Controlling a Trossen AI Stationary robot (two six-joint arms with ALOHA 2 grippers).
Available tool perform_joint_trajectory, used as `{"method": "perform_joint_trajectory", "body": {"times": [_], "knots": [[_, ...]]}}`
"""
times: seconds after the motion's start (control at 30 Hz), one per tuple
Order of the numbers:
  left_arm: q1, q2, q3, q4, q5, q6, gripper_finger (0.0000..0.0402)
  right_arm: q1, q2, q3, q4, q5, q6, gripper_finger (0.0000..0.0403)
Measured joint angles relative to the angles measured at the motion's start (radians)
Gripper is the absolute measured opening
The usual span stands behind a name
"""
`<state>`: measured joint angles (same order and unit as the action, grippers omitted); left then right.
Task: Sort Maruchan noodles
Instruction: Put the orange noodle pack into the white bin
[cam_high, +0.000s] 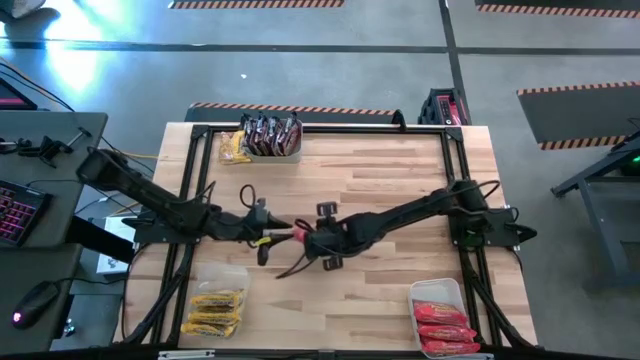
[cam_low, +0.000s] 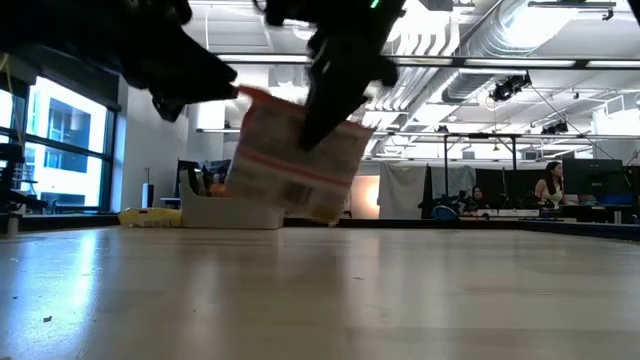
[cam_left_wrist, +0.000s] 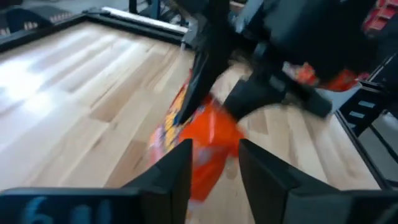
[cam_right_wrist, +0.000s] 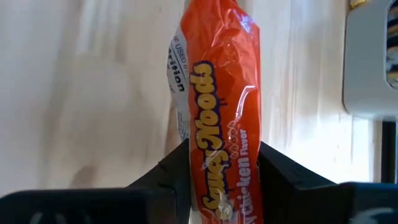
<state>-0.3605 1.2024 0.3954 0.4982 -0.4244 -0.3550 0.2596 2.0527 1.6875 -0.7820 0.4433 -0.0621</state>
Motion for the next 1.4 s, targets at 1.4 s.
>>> {"method": "perform_joint_trajectory", "body": {"times": [1.4], "knots": [[-0.106,-0.022,-0.002,-0.056,-0.081,-0.037,0.0151,0.802,-0.332,-0.246,-0.689,-0.392,1.254,0.0112]]}}
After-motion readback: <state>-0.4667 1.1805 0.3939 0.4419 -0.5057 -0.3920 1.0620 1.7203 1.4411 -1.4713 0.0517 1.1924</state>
